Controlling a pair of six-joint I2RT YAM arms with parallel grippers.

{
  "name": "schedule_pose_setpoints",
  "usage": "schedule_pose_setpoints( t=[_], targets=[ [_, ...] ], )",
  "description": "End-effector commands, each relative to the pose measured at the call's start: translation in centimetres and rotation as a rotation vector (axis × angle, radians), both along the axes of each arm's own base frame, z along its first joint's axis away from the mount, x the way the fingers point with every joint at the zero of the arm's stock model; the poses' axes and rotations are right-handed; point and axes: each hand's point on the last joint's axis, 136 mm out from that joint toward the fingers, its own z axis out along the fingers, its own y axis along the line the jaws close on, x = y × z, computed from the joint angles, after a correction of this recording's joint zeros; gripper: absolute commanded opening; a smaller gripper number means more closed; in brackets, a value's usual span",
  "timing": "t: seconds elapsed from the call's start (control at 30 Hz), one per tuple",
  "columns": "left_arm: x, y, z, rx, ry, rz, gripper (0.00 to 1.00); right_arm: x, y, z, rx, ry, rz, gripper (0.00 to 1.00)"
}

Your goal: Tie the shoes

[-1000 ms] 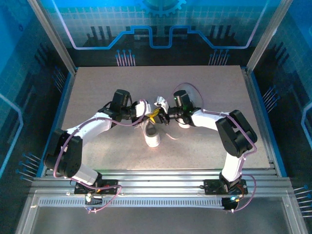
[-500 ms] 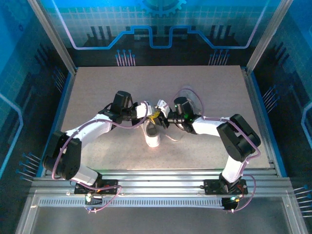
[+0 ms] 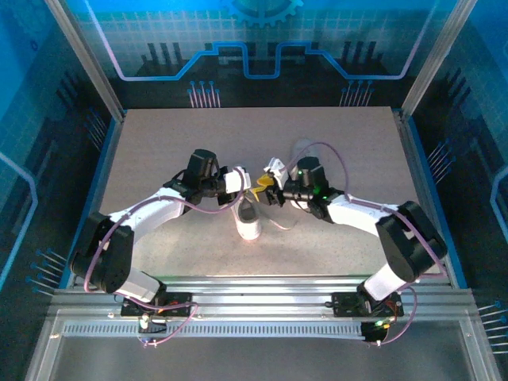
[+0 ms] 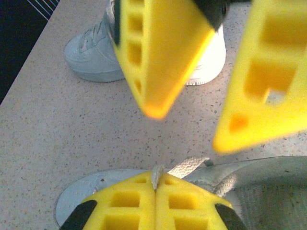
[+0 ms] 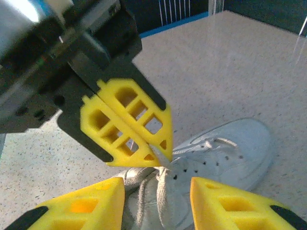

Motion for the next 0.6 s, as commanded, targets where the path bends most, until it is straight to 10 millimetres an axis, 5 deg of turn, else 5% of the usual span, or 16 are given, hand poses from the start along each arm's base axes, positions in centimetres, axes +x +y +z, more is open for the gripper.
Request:
schedule_pose_setpoints(
  t=[0.0,0.57],
  targets=[
    [-0.4,-1.0,0.7,-0.014,-0.047,-0.079,0.00,-0.7,-0.8,-0.2,-0.036,0.019,0.077,0.40],
    [-0.6,-0.6,0.7,0.053,-0.028,-0.139,0.00,0.8,1.9,-1.8,-0.087,-0.029,0.327,0.38]
  ],
)
